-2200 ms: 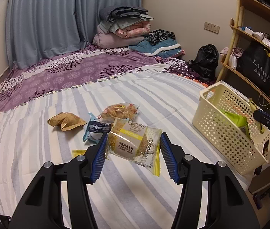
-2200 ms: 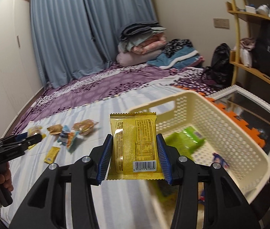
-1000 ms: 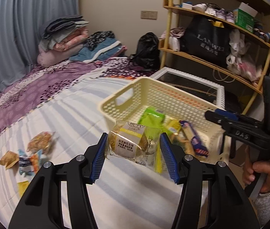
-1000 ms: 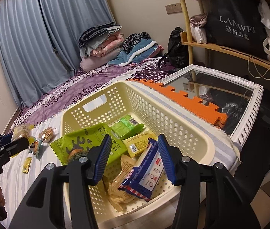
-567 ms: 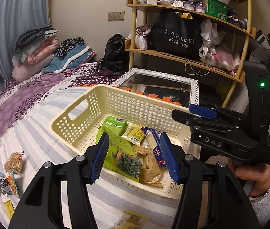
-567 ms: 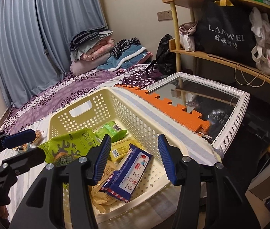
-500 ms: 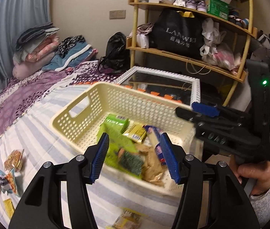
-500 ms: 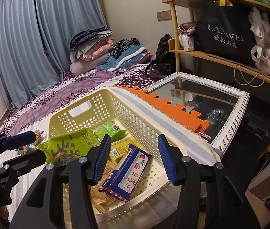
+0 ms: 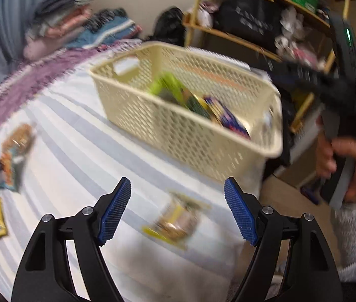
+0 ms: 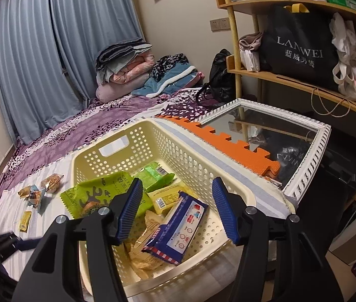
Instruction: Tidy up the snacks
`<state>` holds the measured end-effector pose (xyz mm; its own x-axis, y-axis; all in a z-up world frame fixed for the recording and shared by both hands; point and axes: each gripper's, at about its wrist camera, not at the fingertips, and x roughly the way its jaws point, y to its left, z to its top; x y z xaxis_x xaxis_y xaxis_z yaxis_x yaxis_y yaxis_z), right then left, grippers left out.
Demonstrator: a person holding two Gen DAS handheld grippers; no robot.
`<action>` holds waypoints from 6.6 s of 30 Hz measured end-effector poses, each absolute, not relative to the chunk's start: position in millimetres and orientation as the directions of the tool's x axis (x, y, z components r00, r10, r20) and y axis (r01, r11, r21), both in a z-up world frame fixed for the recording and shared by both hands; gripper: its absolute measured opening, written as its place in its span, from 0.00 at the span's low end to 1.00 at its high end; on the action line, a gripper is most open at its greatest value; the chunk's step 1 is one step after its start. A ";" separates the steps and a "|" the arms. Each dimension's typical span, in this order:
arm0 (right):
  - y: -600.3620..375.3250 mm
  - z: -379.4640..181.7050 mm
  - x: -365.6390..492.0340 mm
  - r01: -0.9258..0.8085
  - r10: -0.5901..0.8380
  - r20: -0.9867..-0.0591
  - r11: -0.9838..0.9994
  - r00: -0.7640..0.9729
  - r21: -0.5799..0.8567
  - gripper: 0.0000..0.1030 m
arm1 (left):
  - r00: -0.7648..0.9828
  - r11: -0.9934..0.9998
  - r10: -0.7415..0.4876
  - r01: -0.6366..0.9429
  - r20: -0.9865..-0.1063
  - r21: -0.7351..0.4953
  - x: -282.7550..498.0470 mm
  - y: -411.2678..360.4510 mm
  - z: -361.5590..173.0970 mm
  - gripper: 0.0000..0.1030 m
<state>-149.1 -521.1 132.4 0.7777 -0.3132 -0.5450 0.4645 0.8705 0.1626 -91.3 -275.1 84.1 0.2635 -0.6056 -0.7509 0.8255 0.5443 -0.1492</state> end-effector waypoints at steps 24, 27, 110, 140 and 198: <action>-526.3 142.2 -162.9 0.478 -0.333 -0.519 0.862 0.787 0.171 0.56 | 0.262 0.531 -0.600 0.837 -0.756 -0.132 -88.5 -259.1 66.6 0.36; -528.6 143.0 -164.0 0.481 -0.337 -0.516 0.859 0.788 0.175 0.56 | 0.290 0.528 -0.633 0.840 -0.718 -0.125 -92.3 -256.9 95.3 0.36; -293.3 97.0 -20.4 -0.072 0.112 -0.664 0.994 0.739 0.088 0.64 | 0.588 0.954 -0.286 0.252 -0.756 -0.165 60.7 -23.7 29.0 0.76; -241.2 61.2 74.3 -0.196 0.175 -0.704 0.979 0.688 0.052 0.64 | 0.597 0.956 -0.223 0.289 -0.771 -0.052 87.6 -18.4 13.6 0.45; -192.8 42.6 93.3 -0.361 0.289 -0.764 0.929 0.577 0.078 0.47 | 0.642 0.965 -0.238 0.239 -0.729 -0.104 53.8 11.4 44.6 0.45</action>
<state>93.3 -192.8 42.6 0.5774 0.2888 -0.7637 -0.3615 0.9291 0.0780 53.8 11.4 44.6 0.6422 -0.2377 -0.7287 0.2390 0.9654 -0.1043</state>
